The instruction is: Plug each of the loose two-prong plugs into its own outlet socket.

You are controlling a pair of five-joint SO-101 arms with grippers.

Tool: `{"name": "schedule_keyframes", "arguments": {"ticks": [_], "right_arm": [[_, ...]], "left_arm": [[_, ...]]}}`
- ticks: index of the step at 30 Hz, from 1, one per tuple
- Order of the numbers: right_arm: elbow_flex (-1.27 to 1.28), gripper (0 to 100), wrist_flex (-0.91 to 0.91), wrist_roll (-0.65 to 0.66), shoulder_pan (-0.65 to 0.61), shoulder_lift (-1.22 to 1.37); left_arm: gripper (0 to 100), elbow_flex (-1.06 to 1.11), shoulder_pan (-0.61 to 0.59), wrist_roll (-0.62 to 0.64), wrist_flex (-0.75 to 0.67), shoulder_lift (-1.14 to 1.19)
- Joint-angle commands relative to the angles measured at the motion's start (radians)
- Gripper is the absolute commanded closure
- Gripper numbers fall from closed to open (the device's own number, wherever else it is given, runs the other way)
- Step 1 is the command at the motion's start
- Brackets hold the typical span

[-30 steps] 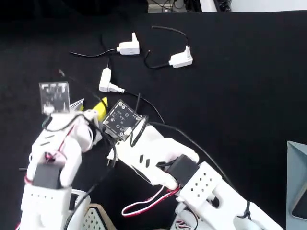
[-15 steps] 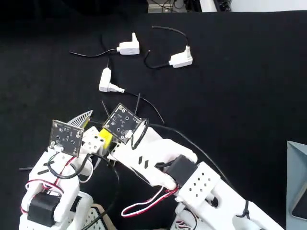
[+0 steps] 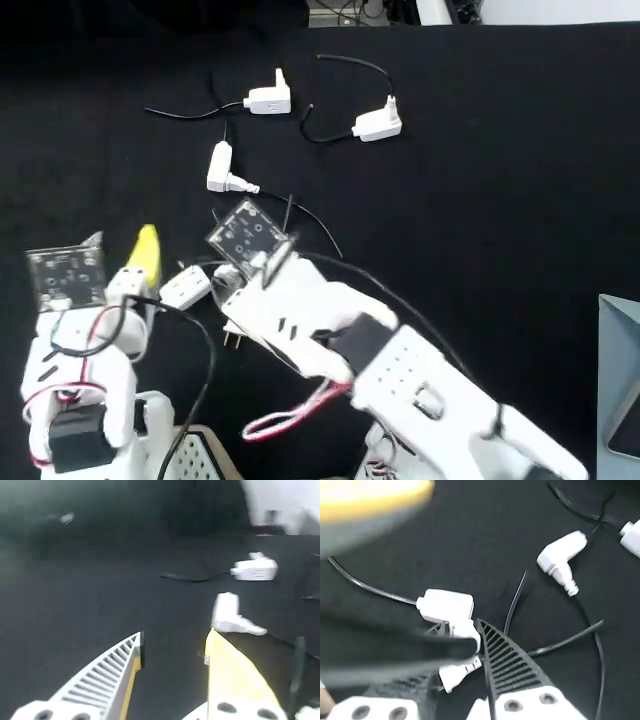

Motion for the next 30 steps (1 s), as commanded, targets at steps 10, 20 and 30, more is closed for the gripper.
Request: {"name": "schedule_keyframes", "arguments": {"ticks": [10, 20, 30], "right_arm": [[-0.289, 98.7, -0.290, -0.094, -0.012, 0.568], [-0.395, 98.7, -0.304, -0.118, -0.012, 0.794], [-0.430, 98.7, -0.296, -0.137, -0.029, 0.875]], "left_arm": [[79, 0.120, -0.202, -0.003, 0.025, -0.003], [79, 0.193, -0.206, 0.043, -0.026, -0.003], [79, 0.209, -0.208, 0.041, -0.025, -0.003]]}}
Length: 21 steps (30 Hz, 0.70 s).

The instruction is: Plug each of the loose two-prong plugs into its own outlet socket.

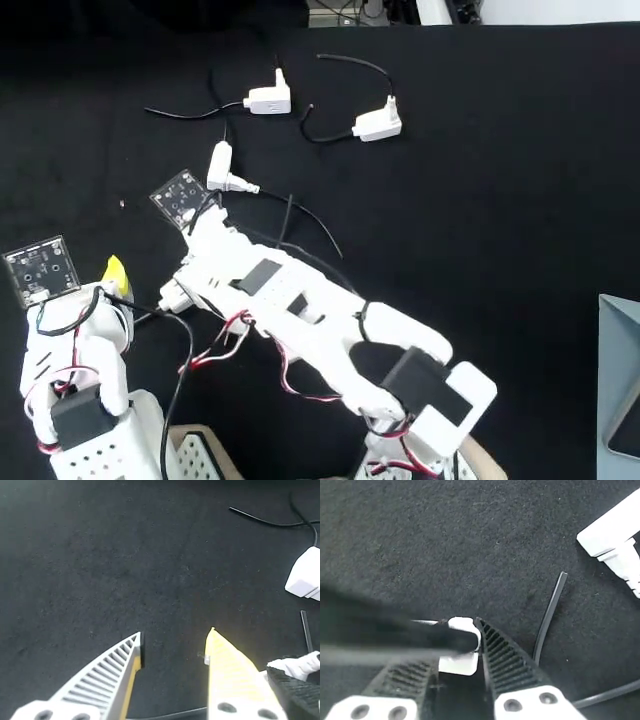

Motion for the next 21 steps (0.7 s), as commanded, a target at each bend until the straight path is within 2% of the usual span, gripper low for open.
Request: {"name": "schedule_keyframes", "arguments": {"ticks": [1, 21], "right_arm": [[-0.039, 98.7, -0.011, -0.006, -0.015, 0.005], [-0.022, 98.7, 0.040, -0.005, 0.011, 0.008]], "left_arm": [[79, 0.002, -0.013, 0.006, -0.020, -0.005], [79, 0.005, -0.013, 0.006, -0.015, -0.005]]}}
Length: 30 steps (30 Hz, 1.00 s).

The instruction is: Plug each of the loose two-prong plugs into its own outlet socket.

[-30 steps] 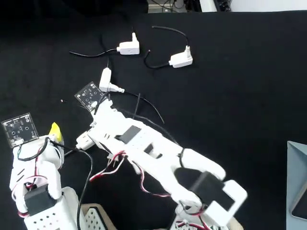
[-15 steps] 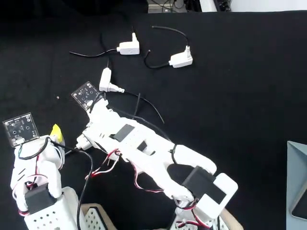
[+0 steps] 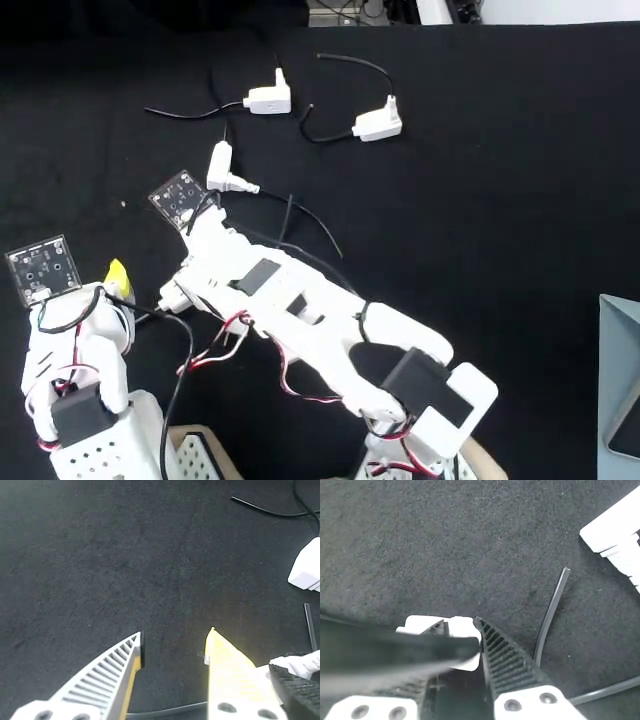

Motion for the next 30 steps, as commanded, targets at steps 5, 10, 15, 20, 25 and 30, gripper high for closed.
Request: {"name": "schedule_keyframes", "arguments": {"ticks": [5, 10, 15, 20, 25, 30], "right_arm": [[-0.001, 98.7, 0.012, -0.003, 0.018, 0.005], [0.012, 98.7, 0.012, -0.002, 0.034, 0.004], [0.012, 98.7, 0.012, 0.000, 0.041, -0.005], [0.024, 98.7, 0.077, -0.003, 0.038, -0.068], [0.039, 98.7, 0.087, -0.025, 0.005, -0.090], [0.038, 98.7, 0.087, -0.051, -0.017, -0.088]], "left_arm": [[79, -0.005, -0.013, 0.006, -0.015, -0.008], [79, -0.005, -0.013, 0.006, -0.015, -0.008], [79, -0.005, -0.013, 0.006, -0.015, -0.008], [79, -0.005, -0.013, 0.006, -0.015, -0.008], [79, -0.005, -0.013, 0.006, -0.018, -0.008], [79, -0.005, -0.013, 0.006, -0.017, -0.008]]}}
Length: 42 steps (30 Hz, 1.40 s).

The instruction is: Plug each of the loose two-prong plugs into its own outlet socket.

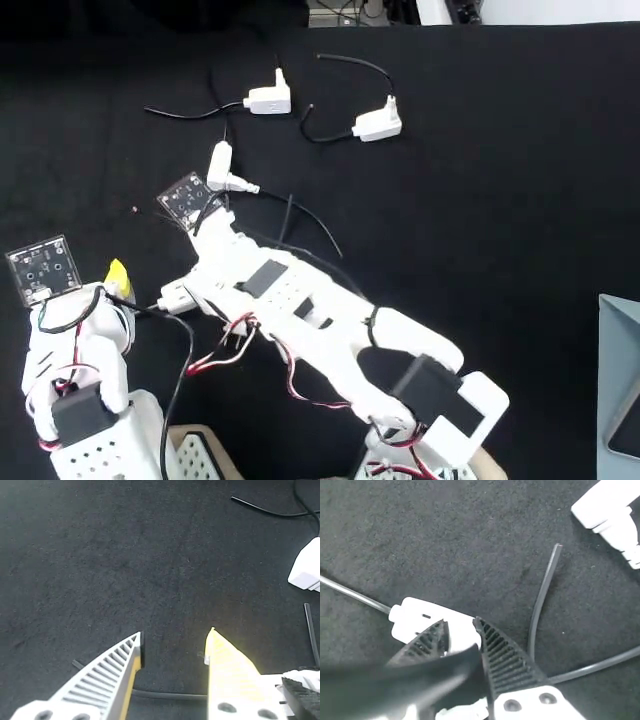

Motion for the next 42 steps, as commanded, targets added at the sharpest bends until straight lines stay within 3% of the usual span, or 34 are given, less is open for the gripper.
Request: {"name": "schedule_keyframes", "arguments": {"ticks": [1, 12, 23, 29, 37, 42], "right_arm": [[0.002, 98.7, 0.014, -0.018, -0.023, -0.030], [-0.036, 98.7, -0.012, -0.101, -0.028, 0.088], [-0.028, 98.7, 0.068, -0.112, -0.014, -0.058], [-0.027, 98.7, 0.152, -0.112, 0.034, -0.228], [0.004, 98.7, 0.290, -0.114, 0.129, -0.429], [0.062, 98.6, 0.293, -0.107, 0.272, -0.576]], "left_arm": [[79, -0.005, -0.013, 0.006, -0.017, -0.008], [79, -0.005, -0.013, 0.006, -0.015, -0.008], [79, -0.010, -0.007, 0.003, -0.015, -0.008], [68, -0.016, 0.005, -0.069, -0.011, 0.002], [68, -0.033, 0.171, -0.252, 0.086, 0.003], [68, -0.105, 0.183, -0.347, 0.143, 0.071]]}}
